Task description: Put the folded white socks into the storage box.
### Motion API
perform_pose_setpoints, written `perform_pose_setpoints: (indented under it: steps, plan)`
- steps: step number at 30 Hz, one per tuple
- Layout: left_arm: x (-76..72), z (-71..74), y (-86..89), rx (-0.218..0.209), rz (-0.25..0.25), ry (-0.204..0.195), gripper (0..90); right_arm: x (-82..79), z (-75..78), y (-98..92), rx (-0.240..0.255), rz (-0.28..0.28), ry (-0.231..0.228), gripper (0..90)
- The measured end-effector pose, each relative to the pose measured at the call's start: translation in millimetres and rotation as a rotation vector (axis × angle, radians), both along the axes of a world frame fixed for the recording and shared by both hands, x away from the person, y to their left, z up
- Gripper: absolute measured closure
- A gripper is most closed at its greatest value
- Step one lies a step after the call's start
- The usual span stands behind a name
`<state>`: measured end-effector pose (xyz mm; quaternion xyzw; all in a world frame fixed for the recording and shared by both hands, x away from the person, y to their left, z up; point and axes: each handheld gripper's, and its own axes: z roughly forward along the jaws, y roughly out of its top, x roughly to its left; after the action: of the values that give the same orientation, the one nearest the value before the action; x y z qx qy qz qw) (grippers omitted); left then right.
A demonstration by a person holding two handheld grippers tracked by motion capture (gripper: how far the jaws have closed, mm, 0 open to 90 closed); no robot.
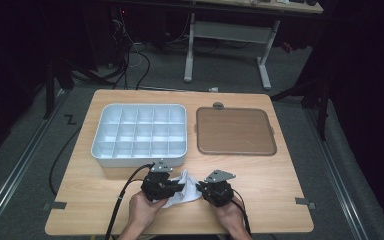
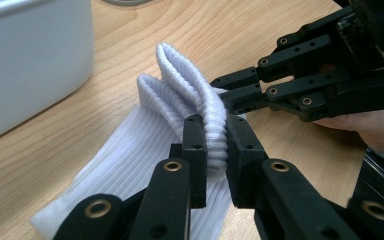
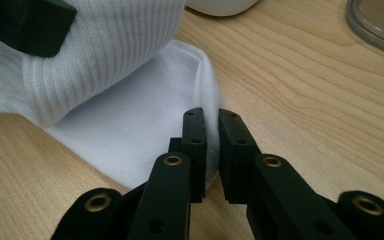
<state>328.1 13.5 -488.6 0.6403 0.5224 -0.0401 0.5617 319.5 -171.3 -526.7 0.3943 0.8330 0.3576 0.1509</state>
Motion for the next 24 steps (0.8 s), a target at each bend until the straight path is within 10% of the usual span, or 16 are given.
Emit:
perform_pose_setpoints:
  steps: [24]
  plan:
    - [1.7,-20.1,-21.5,0.032,-0.025,0.009,79.9,1.5,-0.5,0.3,0.006,0.001,0.004,82.8]
